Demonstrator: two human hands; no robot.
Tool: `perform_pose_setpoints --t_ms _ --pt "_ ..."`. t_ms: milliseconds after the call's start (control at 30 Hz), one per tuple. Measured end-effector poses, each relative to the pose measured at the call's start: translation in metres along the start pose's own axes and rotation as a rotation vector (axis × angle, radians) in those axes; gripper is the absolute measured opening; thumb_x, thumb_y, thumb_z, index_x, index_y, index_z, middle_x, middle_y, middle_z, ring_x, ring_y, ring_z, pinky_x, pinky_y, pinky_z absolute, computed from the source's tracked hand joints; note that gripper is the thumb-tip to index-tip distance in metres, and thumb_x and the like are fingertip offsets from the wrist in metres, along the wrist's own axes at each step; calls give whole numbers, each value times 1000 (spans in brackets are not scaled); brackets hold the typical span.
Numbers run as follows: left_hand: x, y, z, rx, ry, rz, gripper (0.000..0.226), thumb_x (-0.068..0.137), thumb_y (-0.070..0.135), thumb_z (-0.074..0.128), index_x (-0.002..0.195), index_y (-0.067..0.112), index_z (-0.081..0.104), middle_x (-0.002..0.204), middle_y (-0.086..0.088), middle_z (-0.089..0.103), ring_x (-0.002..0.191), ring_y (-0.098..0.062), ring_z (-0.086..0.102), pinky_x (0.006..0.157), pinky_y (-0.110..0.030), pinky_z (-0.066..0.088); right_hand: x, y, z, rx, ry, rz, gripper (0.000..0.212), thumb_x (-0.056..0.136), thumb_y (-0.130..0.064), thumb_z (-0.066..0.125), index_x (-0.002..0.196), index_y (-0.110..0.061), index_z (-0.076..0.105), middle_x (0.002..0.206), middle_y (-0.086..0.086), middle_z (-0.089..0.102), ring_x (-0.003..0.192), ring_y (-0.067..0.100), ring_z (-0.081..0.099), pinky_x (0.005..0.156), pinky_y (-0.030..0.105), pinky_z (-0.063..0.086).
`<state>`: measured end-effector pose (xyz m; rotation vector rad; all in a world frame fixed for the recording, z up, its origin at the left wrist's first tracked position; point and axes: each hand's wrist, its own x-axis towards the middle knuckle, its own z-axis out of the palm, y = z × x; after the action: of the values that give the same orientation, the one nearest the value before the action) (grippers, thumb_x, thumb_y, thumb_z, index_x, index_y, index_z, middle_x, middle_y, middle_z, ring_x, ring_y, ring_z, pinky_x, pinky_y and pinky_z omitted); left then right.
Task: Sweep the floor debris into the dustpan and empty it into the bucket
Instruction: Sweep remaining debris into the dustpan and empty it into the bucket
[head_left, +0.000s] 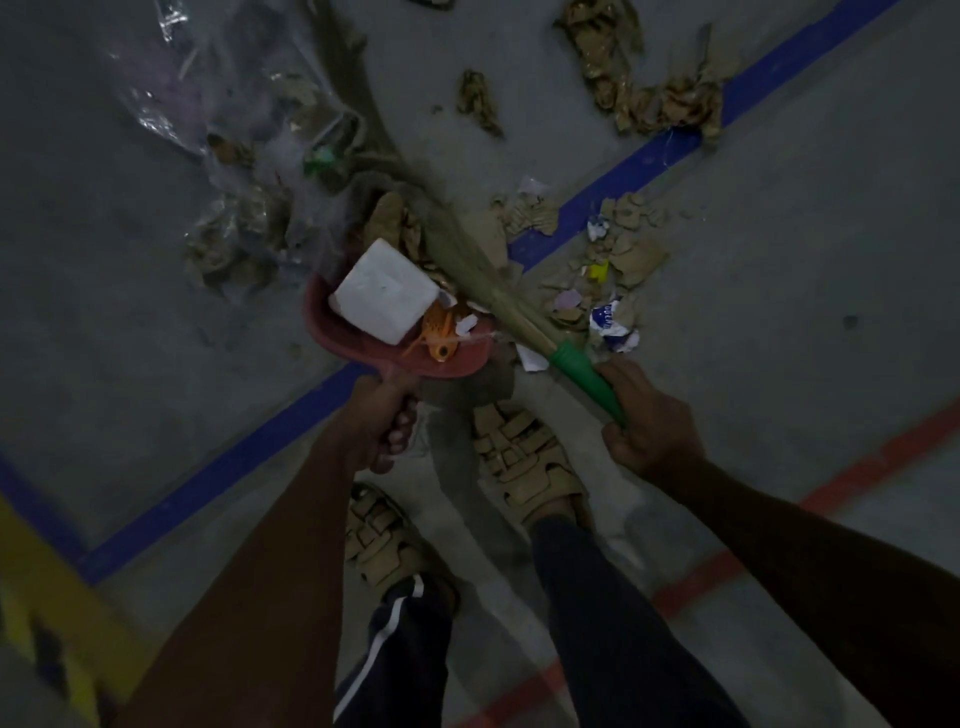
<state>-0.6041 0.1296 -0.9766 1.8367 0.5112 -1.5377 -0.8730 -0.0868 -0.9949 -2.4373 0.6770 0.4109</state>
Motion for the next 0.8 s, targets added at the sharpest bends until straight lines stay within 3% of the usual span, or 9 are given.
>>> perform_pose_setpoints --t_ms 300,400,633,800 --pt "-118 45 11 -118 -5 91 37 89 14 52 54 14 37 42 -2 28 30 -15 23 40 -16 22 -22 -60 -103 -28 23 -8 76 69 -29 55 143 -16 44 146 9 49 87 32 68 61 31 52" --pt "-177 62 -1 -111 -4 113 36 88 14 52 55 14 37 43 -3 28 32 -15 22 42 -17 22 -44 -90 -148 -35 53 -14 76 71 -29 55 144 -17 42 148 7 46 78 33 67 57 30 50" --pt "-351 109 -53 -103 -27 246 38 84 10 54 52 15 34 43 -3 24 33 -14 20 47 -24 18 -117 -209 -278 12 168 -9 73 73 -33 48 144 -21 38 146 3 43 82 30 67 58 23 42" --pt "-482 126 -97 -65 -20 318 31 77 17 58 53 16 37 48 -5 24 36 -14 22 51 -33 15 -183 -306 -357 95 232 6 73 73 -35 48 143 -18 41 144 2 43 95 30 65 60 33 54"
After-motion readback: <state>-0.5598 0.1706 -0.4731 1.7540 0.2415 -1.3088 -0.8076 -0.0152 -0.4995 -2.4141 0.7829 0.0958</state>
